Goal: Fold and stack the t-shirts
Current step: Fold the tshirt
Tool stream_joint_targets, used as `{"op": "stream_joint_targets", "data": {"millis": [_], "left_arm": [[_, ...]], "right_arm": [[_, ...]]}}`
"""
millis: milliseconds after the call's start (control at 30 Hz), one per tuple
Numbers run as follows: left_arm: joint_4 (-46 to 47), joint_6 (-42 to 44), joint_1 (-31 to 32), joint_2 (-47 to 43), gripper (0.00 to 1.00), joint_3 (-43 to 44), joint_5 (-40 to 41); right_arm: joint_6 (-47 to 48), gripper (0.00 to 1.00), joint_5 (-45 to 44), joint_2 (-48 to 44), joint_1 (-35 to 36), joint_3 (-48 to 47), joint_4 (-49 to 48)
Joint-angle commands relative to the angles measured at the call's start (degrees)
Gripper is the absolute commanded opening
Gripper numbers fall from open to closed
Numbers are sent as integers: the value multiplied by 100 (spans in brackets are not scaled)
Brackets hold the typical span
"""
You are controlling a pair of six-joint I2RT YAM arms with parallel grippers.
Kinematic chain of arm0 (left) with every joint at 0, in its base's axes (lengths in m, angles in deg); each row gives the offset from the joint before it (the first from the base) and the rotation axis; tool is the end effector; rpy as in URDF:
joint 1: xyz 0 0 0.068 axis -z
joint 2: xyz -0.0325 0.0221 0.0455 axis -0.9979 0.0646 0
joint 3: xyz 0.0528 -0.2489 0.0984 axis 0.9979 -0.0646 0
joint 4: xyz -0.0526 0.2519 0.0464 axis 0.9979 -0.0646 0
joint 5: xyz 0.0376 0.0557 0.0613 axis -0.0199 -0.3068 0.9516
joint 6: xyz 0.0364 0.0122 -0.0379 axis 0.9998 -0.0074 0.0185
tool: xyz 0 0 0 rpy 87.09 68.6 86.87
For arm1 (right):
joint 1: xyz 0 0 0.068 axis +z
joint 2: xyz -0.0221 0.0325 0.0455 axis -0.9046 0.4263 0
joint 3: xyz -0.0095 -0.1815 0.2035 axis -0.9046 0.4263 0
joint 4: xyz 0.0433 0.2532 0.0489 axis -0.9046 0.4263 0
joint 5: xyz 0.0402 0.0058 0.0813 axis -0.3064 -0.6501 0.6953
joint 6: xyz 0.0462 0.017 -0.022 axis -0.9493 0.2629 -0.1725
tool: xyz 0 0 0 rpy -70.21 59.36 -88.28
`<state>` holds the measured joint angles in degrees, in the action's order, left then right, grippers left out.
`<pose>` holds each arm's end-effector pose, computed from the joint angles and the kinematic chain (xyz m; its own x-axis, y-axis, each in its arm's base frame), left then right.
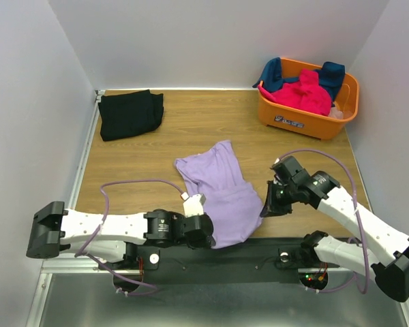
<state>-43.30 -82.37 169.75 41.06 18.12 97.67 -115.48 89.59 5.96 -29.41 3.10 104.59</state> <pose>0.0317 -0.2165 0.2132 -0.9586 -0.0915 -0.2696 0.1017 0.7745 -0.6244 0.1314 0.1034 0.2422 -0.9859 0.0866 -0.1431 0.0202 0.9109 0.4122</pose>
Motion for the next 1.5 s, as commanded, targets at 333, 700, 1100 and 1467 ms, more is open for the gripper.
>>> {"op": "stream_joint_targets", "data": {"millis": [333,700,1100,1467], "left_arm": [[-1423,-1541,215,-1182,0,994,1408],[-1099,-333,-1259,-1337,0,1000,963],[-387,1162,-3300,-1100,0,842,-188],[-62,2218,-4698,-291,0,1159,-926]], "right_arm": [[3,1,-1090,748,50,-2545,645],[293,0,-1962,1849,42,-3630,143],[645,0,-2244,3299,-2,-4746,-349],[1111,0,-2095,4380,-327,-5757,-472]]}}
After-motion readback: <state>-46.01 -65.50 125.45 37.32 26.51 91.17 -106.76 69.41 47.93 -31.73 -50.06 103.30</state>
